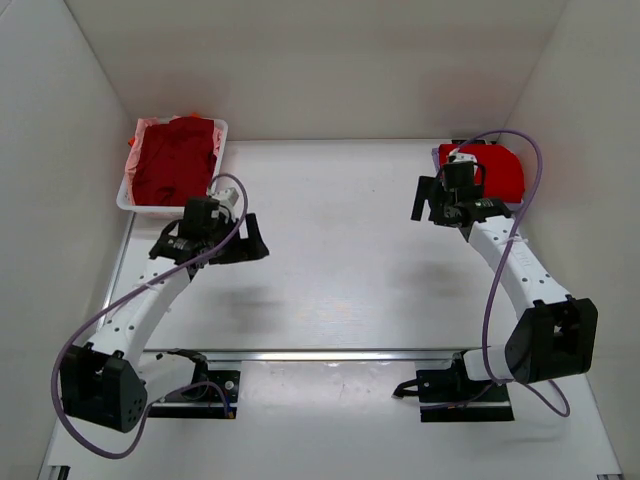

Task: Fold and stack the t-shirts
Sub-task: Grab crumpled tshirt from bin with the left arm, then move the tshirt to the center of the board

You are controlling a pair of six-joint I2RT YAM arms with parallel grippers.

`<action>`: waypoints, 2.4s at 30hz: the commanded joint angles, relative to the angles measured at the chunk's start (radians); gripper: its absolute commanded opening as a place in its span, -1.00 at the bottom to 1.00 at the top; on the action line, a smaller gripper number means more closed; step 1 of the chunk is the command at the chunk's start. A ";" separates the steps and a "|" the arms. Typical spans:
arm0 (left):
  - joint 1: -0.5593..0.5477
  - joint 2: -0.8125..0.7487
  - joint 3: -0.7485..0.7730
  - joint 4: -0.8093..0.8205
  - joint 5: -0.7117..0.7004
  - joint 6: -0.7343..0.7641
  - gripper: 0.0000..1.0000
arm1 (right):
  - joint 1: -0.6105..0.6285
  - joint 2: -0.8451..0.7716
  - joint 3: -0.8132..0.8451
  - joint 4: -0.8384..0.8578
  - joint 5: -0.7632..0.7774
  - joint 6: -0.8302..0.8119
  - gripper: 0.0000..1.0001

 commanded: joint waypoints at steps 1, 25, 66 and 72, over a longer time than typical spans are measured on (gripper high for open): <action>0.053 0.023 0.150 -0.048 -0.091 0.110 0.98 | 0.014 -0.033 0.011 0.049 -0.026 0.008 0.98; 0.363 0.987 1.248 0.052 -0.221 0.083 0.50 | 0.072 0.147 0.198 -0.063 -0.118 -0.070 0.99; -0.063 0.532 1.378 -0.098 -0.198 0.078 -1.00 | 0.048 -0.095 -0.061 0.036 -0.277 0.024 0.98; -0.064 0.432 0.995 -0.034 -0.114 0.047 -1.00 | 0.023 -0.181 -0.118 0.050 -0.308 0.040 0.98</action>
